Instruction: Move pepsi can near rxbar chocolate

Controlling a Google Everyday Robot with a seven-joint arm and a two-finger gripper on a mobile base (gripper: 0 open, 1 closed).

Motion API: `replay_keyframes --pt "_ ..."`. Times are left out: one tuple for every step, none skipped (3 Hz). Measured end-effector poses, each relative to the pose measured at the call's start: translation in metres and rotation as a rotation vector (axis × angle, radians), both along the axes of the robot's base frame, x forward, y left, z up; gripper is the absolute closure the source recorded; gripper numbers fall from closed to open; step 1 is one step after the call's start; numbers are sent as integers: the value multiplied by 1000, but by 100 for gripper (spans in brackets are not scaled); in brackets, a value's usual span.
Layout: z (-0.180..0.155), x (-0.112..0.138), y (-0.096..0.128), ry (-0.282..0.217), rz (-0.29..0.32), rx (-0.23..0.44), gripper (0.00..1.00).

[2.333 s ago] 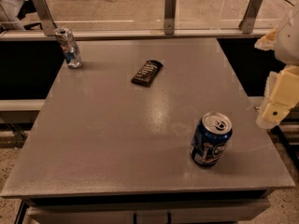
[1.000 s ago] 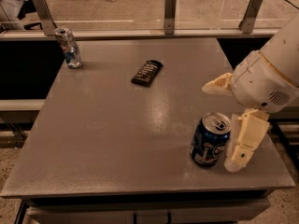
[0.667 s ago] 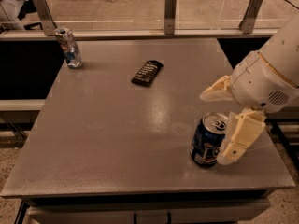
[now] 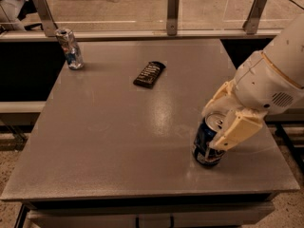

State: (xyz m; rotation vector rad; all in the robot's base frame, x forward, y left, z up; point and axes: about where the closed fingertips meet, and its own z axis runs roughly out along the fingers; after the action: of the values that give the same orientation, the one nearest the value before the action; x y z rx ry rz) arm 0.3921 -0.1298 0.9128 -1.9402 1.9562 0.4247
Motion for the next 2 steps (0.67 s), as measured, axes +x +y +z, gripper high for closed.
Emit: replay_keyframes --pt "14 7 1 -15 7 24 88" --pt "42 39 -9 -37 -37 45 100"
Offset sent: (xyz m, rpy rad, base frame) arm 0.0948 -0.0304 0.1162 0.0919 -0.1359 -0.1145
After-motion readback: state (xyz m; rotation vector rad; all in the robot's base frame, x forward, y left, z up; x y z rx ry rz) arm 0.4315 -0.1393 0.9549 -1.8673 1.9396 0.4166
